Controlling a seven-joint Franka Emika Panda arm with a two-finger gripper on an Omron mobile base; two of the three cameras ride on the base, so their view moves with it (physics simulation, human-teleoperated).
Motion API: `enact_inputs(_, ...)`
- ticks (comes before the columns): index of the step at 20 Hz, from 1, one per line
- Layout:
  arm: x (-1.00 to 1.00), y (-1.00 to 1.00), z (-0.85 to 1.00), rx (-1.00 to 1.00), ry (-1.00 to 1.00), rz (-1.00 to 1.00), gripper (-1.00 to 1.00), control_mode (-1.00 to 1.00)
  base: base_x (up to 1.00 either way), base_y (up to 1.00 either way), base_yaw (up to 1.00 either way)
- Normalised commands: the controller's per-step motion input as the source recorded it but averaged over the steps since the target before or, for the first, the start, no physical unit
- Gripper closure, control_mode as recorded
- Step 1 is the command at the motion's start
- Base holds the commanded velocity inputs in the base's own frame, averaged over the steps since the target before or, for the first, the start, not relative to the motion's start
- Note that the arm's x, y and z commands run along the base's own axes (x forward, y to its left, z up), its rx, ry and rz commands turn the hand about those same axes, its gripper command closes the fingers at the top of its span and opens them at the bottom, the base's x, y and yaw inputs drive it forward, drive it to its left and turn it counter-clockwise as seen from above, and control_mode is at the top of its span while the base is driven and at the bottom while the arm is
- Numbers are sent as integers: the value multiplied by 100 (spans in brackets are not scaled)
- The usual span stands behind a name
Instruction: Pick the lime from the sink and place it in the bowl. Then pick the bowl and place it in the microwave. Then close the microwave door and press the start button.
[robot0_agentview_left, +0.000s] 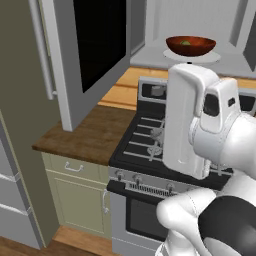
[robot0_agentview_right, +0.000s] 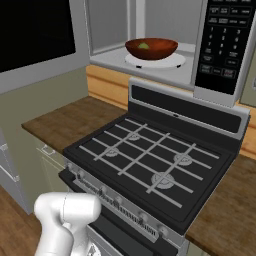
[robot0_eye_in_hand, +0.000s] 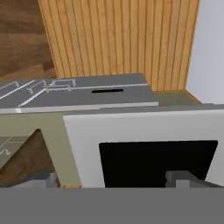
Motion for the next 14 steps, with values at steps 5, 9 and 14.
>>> enact_inputs(5,-21,86,-18,0,-2,-10,-100,-100,0,0,0)
enact_inputs(9,14,98,-34,-1,-4,-25,-100,-100,0,0,0)
enact_inputs(14,8,89,-44,2,-11,-19,-100,-100,0,0,0)
